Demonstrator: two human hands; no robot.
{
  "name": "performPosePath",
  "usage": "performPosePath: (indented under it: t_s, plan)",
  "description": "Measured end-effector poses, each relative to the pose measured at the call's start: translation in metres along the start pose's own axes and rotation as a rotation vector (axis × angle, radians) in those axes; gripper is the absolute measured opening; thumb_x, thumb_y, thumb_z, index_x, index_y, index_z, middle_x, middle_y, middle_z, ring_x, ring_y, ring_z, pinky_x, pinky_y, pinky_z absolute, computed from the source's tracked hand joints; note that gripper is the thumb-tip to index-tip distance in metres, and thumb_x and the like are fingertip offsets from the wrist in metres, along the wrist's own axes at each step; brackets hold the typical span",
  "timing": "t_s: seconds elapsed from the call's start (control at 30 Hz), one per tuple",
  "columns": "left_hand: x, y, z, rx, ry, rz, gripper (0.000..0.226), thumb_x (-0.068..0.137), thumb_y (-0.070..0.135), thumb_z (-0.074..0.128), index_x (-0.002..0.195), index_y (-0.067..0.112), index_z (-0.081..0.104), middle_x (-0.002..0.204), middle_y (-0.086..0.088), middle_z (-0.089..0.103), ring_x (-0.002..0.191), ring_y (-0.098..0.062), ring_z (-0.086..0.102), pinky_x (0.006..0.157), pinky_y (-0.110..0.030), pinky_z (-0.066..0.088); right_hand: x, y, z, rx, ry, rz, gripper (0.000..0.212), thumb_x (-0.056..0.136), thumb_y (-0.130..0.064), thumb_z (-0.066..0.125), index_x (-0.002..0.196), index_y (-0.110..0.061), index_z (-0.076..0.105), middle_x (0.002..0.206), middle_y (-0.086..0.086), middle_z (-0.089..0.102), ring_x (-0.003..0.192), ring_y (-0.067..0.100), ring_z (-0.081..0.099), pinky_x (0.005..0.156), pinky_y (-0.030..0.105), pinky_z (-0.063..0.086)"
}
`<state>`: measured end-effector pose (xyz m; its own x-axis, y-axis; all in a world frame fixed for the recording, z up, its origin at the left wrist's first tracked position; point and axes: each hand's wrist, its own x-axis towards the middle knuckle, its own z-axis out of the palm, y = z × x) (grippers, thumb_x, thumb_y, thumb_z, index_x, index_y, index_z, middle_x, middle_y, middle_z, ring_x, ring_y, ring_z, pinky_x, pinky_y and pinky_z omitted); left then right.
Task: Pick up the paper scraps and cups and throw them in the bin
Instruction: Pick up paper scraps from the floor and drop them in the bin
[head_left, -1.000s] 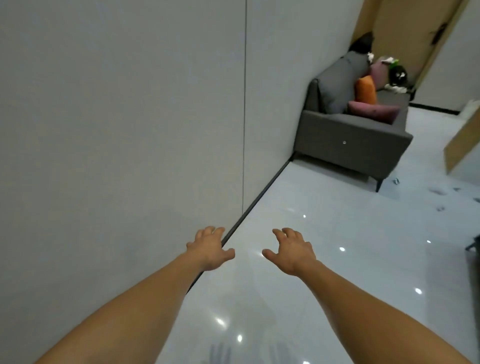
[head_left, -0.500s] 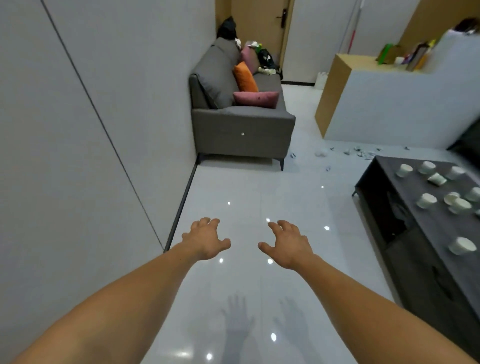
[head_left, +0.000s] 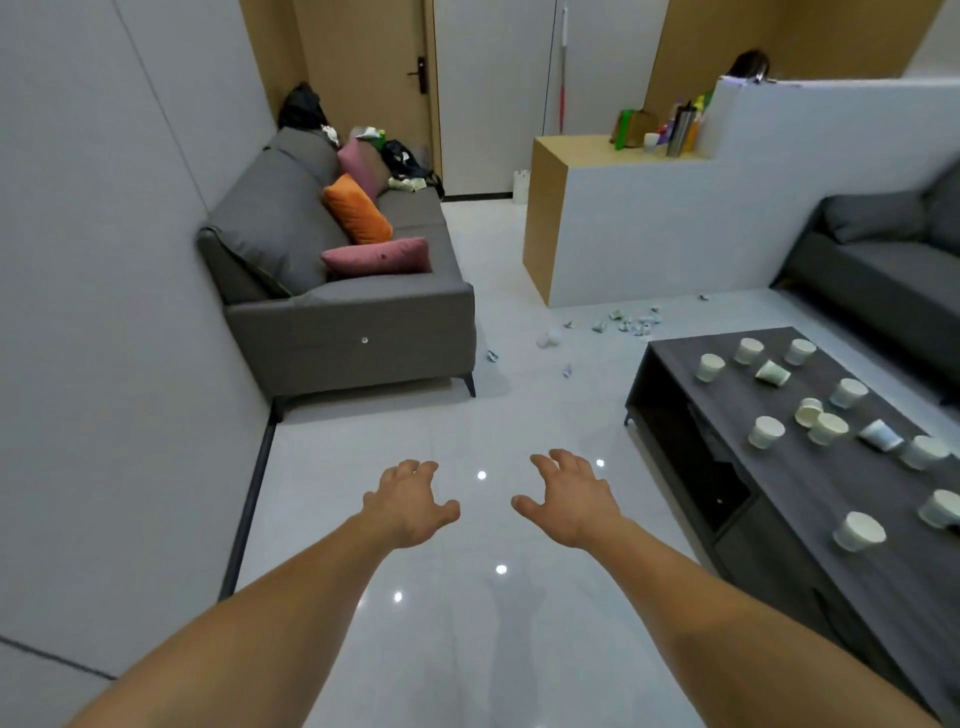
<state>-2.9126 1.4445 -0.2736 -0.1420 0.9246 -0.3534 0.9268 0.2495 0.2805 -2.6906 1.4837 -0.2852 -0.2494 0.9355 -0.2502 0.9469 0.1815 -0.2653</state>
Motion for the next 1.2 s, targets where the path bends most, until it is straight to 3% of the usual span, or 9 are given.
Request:
performPosePath:
  t_s: [0.73,1.2]
  plan:
    - [0.457,0.11,-0.152,-0.031,-0.109,0.236,0.078,0.084,0.052,0.053,0.149,0.02,0.024,0.154,-0.006,0.026,0.139,-0.031,0.025,0.11,-0.045,0.032,0.4,0.065,-0.134,0.032,0.02,0.187,0.074,0.092,-0.056,0.049,0.153,-0.023,0.022,0.159,0.002,0.015,0.145,0.025,0.017,0.113,0.044,0.031]
    - [0.722,0.277,-0.192,0.006,-0.168,0.211,0.077,0.086,0.051,0.053,0.15,0.02,0.023,0.154,-0.007,0.026,0.138,-0.03,0.029,0.11,-0.046,0.033,0.656,0.232,-0.217,0.071,-0.06,0.208,0.075,0.091,-0.051,0.053,0.152,-0.023,0.02,0.159,0.004,0.015,0.142,0.027,0.022,0.109,0.041,0.035]
